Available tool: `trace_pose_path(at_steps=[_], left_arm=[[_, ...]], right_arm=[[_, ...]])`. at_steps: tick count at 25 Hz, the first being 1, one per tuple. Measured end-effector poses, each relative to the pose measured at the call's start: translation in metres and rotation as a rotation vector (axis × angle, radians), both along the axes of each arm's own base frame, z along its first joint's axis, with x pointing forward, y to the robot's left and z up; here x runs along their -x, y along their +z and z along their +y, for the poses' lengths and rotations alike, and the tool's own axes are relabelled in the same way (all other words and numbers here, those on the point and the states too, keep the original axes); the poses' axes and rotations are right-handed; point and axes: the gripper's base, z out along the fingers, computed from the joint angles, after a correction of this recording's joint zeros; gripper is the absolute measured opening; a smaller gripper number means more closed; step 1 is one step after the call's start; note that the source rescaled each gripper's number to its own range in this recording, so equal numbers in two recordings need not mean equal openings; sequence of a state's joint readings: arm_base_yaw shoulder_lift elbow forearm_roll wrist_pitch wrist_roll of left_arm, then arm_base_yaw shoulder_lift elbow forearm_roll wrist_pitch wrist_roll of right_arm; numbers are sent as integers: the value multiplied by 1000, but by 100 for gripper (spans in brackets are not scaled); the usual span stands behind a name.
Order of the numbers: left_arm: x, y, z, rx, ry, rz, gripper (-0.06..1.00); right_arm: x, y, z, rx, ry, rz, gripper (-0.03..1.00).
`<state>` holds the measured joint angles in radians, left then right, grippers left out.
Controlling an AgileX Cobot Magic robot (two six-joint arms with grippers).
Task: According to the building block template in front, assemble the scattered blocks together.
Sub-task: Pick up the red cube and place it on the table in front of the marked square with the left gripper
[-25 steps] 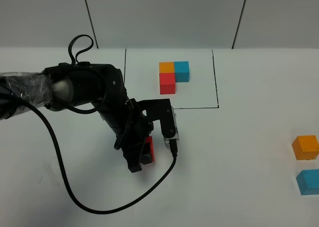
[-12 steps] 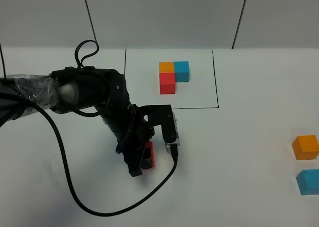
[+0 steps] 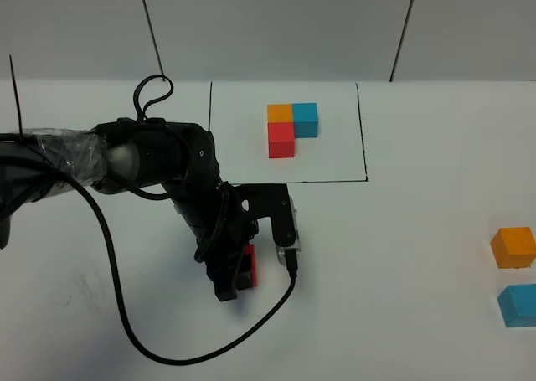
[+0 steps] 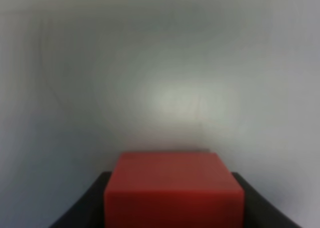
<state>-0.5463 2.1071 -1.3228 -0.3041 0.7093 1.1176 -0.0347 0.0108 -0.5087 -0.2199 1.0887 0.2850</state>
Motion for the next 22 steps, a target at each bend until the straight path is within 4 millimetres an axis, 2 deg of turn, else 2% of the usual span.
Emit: trace_pose_path(at_steps=[22], left_arm=[[1,-3,-4,-28,-40,-6,58]], right_arm=[[0,0,0,0,0,0,0]])
